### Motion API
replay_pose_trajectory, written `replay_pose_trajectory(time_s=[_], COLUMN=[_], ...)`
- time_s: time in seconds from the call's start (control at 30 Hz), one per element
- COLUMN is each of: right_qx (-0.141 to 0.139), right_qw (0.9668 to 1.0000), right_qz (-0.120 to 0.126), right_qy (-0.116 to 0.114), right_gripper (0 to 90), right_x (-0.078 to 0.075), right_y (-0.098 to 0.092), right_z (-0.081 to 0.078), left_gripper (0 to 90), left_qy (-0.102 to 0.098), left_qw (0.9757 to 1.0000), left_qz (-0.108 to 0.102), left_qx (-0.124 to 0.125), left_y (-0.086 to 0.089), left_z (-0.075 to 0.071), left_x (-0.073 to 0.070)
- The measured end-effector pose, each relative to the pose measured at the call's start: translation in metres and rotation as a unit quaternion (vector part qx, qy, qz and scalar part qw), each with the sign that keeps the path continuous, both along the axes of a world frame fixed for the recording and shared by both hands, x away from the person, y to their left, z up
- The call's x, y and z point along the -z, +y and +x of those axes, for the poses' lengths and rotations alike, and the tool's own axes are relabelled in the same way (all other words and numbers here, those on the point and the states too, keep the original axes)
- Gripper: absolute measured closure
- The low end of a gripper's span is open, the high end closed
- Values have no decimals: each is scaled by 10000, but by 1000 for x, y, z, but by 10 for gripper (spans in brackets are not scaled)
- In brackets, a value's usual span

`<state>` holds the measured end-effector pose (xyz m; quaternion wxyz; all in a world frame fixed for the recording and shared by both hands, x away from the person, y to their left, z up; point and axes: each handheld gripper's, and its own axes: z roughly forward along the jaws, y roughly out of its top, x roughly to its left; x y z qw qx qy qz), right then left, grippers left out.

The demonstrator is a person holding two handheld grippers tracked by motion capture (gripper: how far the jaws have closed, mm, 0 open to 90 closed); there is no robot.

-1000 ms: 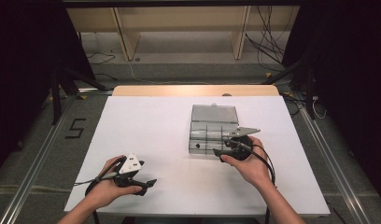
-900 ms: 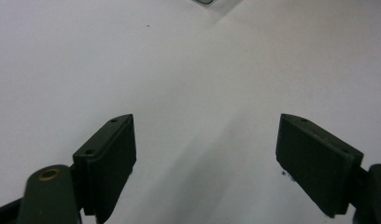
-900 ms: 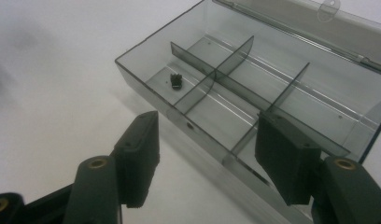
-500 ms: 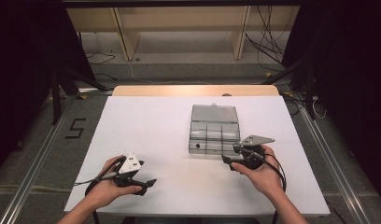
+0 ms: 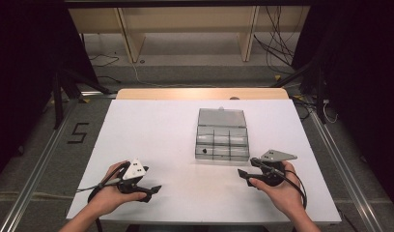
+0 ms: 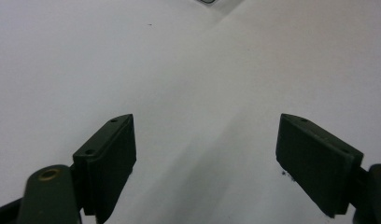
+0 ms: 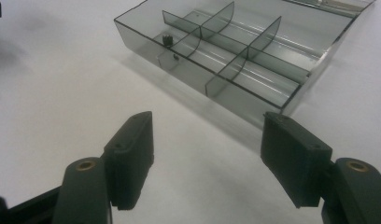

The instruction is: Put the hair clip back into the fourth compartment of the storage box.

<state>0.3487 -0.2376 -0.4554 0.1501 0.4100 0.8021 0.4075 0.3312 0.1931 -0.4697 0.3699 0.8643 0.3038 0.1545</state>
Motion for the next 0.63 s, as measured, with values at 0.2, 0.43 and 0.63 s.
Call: replay_pose_trajectory(time_s=[0.2,0.43,0.63], right_qx=[26,87,133], right_qw=[10000,10000,9999], right_qz=[-34,-27,-51], right_qy=[-9,-5,14], right_gripper=[344,337,314], right_x=[3,5,9], right_y=[-7,-12,-14], right_z=[-8,-13,-12], left_gripper=[200,200,200], left_qy=[-2,-13,-13], left_qw=[10000,10000,10000], left_qz=[-1,-3,-15], left_qx=[-2,2,-11], left_y=[0,0,1], left_z=[0,0,0], left_x=[0,-1,-1])
